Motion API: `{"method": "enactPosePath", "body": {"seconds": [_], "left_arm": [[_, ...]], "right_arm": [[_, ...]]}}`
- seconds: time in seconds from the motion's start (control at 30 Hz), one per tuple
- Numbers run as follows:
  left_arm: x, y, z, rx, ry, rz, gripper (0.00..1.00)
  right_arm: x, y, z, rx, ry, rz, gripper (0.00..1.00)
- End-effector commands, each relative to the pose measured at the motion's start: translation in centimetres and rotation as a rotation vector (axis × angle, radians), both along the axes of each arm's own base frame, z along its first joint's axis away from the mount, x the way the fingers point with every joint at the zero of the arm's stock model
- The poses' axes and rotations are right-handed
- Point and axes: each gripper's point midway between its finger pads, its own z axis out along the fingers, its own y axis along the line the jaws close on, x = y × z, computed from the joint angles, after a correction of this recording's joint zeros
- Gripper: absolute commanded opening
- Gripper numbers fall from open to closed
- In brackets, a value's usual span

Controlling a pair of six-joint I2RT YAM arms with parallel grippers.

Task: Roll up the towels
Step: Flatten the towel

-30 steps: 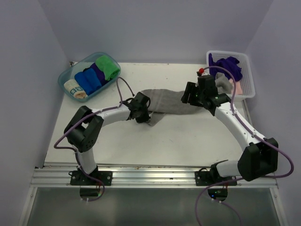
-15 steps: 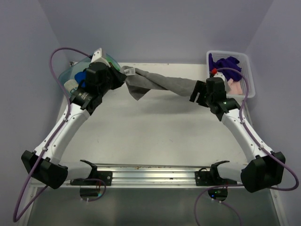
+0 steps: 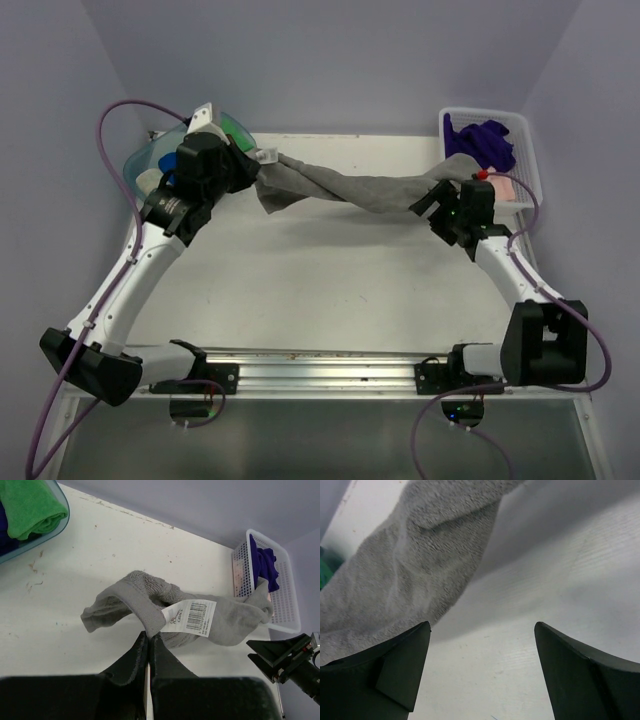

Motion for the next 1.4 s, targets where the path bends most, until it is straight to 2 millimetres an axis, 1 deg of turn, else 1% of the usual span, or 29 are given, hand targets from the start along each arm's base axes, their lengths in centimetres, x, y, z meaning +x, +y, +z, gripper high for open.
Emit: {"method": "enactPosePath", "body": {"seconds": [0.0, 0.03, 0.07, 0.13, 0.17, 0.2, 0.27, 0.33, 0.37, 0.43, 0.5, 0.53, 0.63, 0.67, 0.7, 0.73, 0.77, 0.8, 0.83, 0.87, 0.93, 1.0, 1.03, 1.1, 1.13, 1.17, 1.23, 1.27, 1.37], "left_arm": [[0.0, 0.7, 2.2, 0.0, -0.063, 0.013, 0.0], [0.0, 0.7, 2.3, -0.001, -0.065, 0.011, 0.0], [-0.1, 0.7, 2.3, 0.0, -0.065, 0.009, 0.0], [-0.2, 0.8, 2.5, 0.002, -0.069, 0.01, 0.0], [-0.2, 0.8, 2.4, 0.007, -0.068, 0.01, 0.0], [-0.3, 0.8, 2.6, 0.005, -0.072, 0.007, 0.0], [-0.4, 0.8, 2.5, 0.012, -0.071, 0.001, 0.0], [-0.4, 0.9, 2.5, 0.014, -0.067, 0.003, 0.0], [-0.5, 0.9, 2.5, 0.016, -0.066, 0.002, 0.0], [-0.5, 1.0, 2.6, 0.021, -0.065, 0.009, 0.0], [-0.5, 1.5, 3.0, 0.032, -0.075, 0.027, 0.0], [-0.3, 1.7, 3.1, 0.039, -0.077, 0.035, 0.0], [0.3, 3.1, 4.6, 0.06, -0.105, 0.08, 0.0], [0.7, 3.5, 6.0, 0.053, -0.135, 0.083, 0.0], [1.5, 3.2, 6.4, 0.034, -0.142, 0.06, 0.0], [2.5, 4.7, 7.1, 0.019, -0.154, 0.087, 0.0], [3.1, 5.3, 8.8, -0.011, -0.185, 0.088, 0.0], [4.2, 5.2, 8.7, -0.03, -0.173, 0.059, 0.0], [5.1, 7.5, 9.2, -0.03, -0.178, 0.111, 0.0], [5.2, 7.7, 10.6, -0.048, -0.201, 0.099, 0.0], [5.5, 9.7, 11.0, -0.046, -0.206, 0.137, 0.0], [4.9, 11.7, 11.0, -0.032, -0.209, 0.181, 0.0], [4.6, 12.2, 10.8, -0.028, -0.203, 0.19, 0.0], [3.5, 14.8, 10.2, -0.008, -0.189, 0.251, 0.0], [3.0, 15.4, 10.0, 0.007, -0.187, 0.264, 0.0], [2.7, 15.7, 9.3, 0.013, -0.174, 0.274, 0.0], [1.5, 16.1, 9.8, 0.019, -0.19, 0.288, 0.0], [1.2, 16.0, 9.7, 0.018, -0.191, 0.282, 0.0], [0.7, 15.9, 10.7, 0.016, -0.217, 0.28, 0.0]], "right_arm": [[3.8, 1.9, 3.1, 0.138, -0.146, 0.014, 0.89], [4.6, 2.0, 2.0, 0.145, -0.13, 0.011, 0.88], [5.4, 2.2, 2.5, 0.168, -0.157, 0.009, 0.87], [6.6, 2.3, 1.5, 0.19, -0.152, -0.007, 0.82], [7.6, 2.4, 2.0, 0.213, -0.187, -0.016, 0.8], [8.1, 2.6, 2.0, 0.227, -0.192, -0.012, 0.7], [9.6, 3.0, 2.3, 0.251, -0.216, -0.005, 0.58], [10.5, 3.2, 2.8, 0.259, -0.235, 0.002, 0.39], [11.1, 3.1, 3.6, 0.254, -0.251, 0.002, 0.33], [11.7, 2.8, 4.6, 0.234, -0.266, -0.002, 0.13], [12.1, 2.7, 6.6, 0.214, -0.284, 0.008, 0.0], [12.0, 2.7, 6.9, 0.202, -0.273, 0.012, 0.0], [12.3, 2.5, 12.1, 0.158, -0.367, 0.04, 0.0], [12.4, 2.4, 13.5, 0.152, -0.391, 0.045, 0.0], [12.5, 2.5, 14.9, 0.148, -0.415, 0.052, 0.0], [12.9, 2.5, 17.6, 0.141, -0.45, 0.064, 0.0], [13.0, 2.8, 19.0, 0.142, -0.467, 0.087, 0.0], [13.3, 3.0, 19.9, 0.14, -0.469, 0.101, 0.0], [13.2, 3.1, 22.6, 0.13, -0.499, 0.118, 0.0], [12.9, 3.5, 23.7, 0.131, -0.511, 0.146, 0.0], [11.6, 3.6, 26.2, 0.114, -0.542, 0.171, 0.0], [10.2, 3.9, 26.9, 0.112, -0.547, 0.197, 0.0], [8.3, 3.9, 27.3, 0.104, -0.553, 0.209, 0.0], [6.0, 4.1, 27.5, 0.098, -0.562, 0.233, 0.0], [3.9, 4.0, 27.3, 0.089, -0.569, 0.237, 0.0], [2.8, 3.9, 27.6, 0.083, -0.582, 0.238, 0.0], [1.2, 3.7, 27.0, 0.071, -0.577, 0.228, 0.0], [-0.2, 3.6, 28.3, 0.067, -0.61, 0.225, 0.0], [-1.7, 3.4, 30.4, 0.058, -0.667, 0.214, 0.0]]}}
